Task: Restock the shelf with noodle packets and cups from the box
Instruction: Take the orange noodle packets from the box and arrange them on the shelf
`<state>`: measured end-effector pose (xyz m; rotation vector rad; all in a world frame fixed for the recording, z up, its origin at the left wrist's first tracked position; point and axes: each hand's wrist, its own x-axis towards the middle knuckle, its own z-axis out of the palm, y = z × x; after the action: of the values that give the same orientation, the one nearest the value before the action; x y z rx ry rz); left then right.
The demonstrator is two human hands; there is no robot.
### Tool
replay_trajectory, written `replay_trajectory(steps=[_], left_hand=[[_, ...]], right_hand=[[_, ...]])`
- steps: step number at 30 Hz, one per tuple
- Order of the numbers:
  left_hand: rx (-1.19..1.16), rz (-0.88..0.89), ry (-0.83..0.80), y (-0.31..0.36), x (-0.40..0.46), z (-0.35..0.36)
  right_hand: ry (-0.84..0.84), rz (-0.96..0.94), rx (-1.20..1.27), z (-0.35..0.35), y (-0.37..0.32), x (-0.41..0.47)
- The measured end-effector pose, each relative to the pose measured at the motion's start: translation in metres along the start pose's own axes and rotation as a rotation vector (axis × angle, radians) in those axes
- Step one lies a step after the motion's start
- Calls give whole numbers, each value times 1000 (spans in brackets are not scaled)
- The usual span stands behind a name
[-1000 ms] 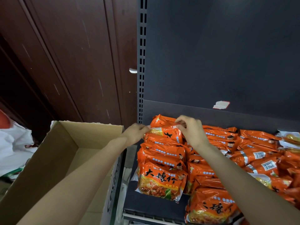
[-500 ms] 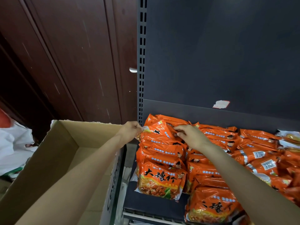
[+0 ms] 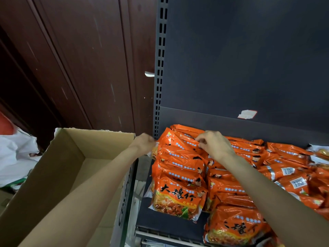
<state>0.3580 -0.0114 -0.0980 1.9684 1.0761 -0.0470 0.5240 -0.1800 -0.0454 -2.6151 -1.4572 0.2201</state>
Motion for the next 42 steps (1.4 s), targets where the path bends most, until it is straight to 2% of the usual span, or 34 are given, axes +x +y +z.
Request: replay_trajectory(steps=[4,6,10,14,16,19,21,23,29,32,42], left_hand=[[-243,-9,-41,18,-3,-2],[-193,18,-82,20,-5,-3],[-129,73,-15,18,-4,0],[-429,-11,-31,19,-10,14],[-514,-56,-48,18,-11,18],[-409,-38,14,18,-10,19],[-263,54,146,23,-14,13],[-200,153,197,28,-17,8],[-192,172,42,33,-15,10],[-245,149,6,33,-10,11],[-369,62,-102,36,-16,13]], right_hand=[[-20,1,53,0,2,-3],[-14,7,63,1,3,-4],[12,14,38,3,1,-4],[116,43,45,2,0,-4],[103,47,44,2,1,-5],[19,48,56,4,5,-6],[-20,35,48,3,5,-7],[-51,29,39,3,6,-10],[-38,163,-27,3,3,-14],[-102,197,17,3,3,-6],[-143,44,140,15,1,16]])
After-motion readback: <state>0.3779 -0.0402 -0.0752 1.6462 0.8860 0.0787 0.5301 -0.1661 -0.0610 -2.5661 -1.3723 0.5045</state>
